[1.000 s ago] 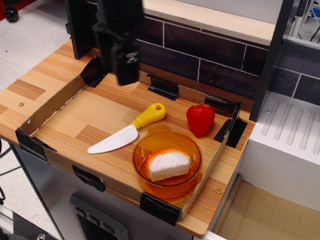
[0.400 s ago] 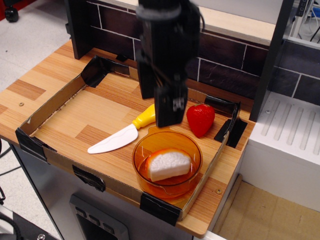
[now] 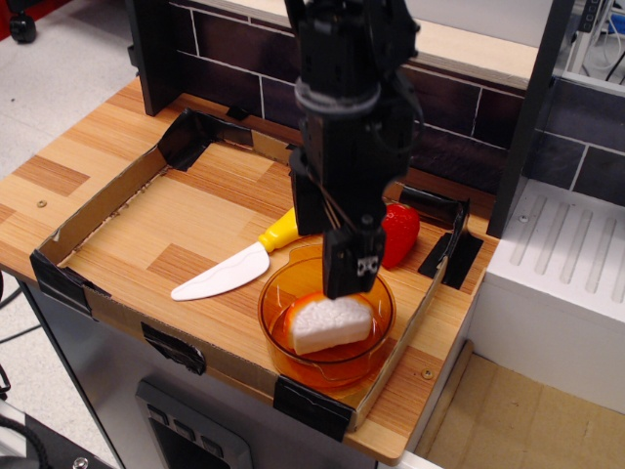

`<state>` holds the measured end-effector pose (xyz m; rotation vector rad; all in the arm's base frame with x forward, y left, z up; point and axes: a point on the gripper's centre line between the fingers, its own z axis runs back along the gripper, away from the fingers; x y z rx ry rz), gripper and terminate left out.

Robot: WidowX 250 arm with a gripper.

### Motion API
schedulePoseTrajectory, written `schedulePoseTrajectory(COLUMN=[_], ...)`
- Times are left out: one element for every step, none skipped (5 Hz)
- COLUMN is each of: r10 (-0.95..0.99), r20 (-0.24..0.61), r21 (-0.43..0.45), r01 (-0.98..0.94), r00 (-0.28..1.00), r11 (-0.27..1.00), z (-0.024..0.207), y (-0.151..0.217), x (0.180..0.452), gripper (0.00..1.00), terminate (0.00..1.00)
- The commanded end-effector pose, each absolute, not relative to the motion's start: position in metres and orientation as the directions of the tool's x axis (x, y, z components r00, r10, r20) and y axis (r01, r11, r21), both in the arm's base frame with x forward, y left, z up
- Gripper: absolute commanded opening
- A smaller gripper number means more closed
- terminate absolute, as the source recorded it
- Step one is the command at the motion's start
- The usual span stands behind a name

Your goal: Take sushi out of pot

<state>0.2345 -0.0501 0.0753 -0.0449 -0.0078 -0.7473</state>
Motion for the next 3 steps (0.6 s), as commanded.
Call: schedulePoseTrajectory(r10=[-0.677,-0.68,-0.679], r20=[0.026,0.013,-0.009], r21=[-0.027,-0.022,-0.02], r01=[0.677,0.68,0.679], r00=[0.736,0.733,0.734], r11=[0.735,0.733,0.734], z=[0.061,0.051,0.043], y=[-0.047,-0.046,-0.046], x=[0.239,0.238,0.238], gripper=[1.0,1.0,1.0], terminate=[0.0,0.0,0.0])
